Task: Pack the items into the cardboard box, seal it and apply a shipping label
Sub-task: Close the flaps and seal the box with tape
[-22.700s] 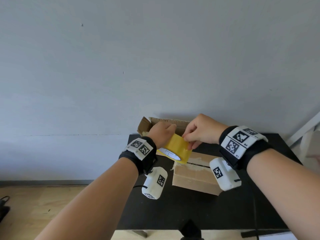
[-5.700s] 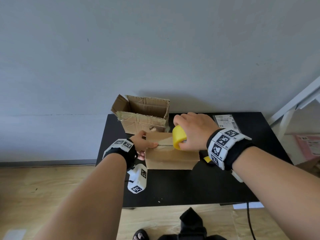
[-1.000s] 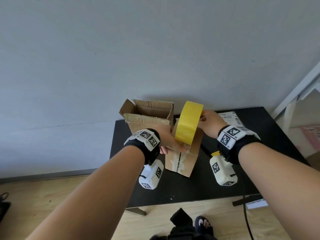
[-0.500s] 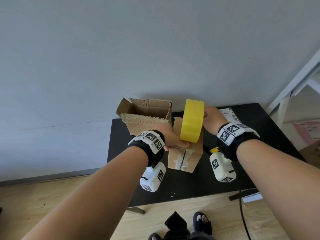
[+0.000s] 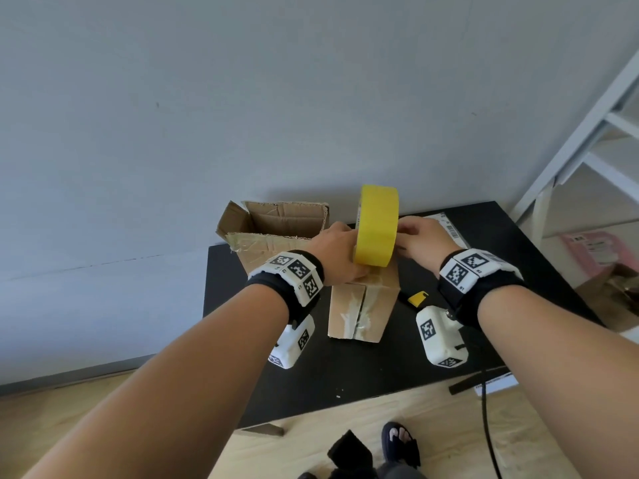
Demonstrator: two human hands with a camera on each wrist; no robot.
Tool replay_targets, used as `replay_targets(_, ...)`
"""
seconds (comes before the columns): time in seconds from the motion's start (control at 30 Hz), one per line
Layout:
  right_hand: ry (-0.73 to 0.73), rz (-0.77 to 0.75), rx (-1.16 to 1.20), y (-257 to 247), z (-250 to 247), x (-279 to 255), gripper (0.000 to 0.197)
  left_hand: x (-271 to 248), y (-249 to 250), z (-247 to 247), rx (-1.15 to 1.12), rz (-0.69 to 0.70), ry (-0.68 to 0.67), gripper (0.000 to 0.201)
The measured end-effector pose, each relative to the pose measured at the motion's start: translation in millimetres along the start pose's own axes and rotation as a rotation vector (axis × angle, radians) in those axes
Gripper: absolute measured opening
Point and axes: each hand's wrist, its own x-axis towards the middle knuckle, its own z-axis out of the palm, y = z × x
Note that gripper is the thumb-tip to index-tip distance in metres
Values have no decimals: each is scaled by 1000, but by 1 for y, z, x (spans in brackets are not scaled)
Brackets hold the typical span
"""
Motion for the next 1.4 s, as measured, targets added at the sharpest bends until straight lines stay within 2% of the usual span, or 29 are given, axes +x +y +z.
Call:
replay_targets(0.13,-21,-11,36,0,-4,0,31,12,6,-11,36,3,34,41)
replay_targets(0.3,-36,107,68,15,-11,4,25,28,8,-17,-12,-33,70,39)
replay_targets(0.5,-68,180,-122,41,-27,16,28,42,4,-21,-162,-108,83,33)
replay_targets(0.67,-109,209,-215,63,-23,35,24,52,4,-23,-292,-182,103,36)
replay_targets(0.77,-165,225,-351,86,-14,45,25,59,-1,-26,-314,-234,95,39)
replay_targets(0.87,-221,207,-521,97,-2,56,30,64,-2,-26,-333,-256,97,41)
replay_targets(1.0,-255,193,-528,103,11,68,44,67,-5,-25,-383,-279,102,41)
replay_targets(1.13,-367,203,-686,110,21,71,61,65,-5,-26,-419,-290,106,40)
replay_targets(1.3,-418,179,-851,111,29,68,62,60,0,-26,-400,-286,120,38)
replay_targets(1.4,-372,251,-848,104,25,65,63,57,2,-25,-400,-281,123,36)
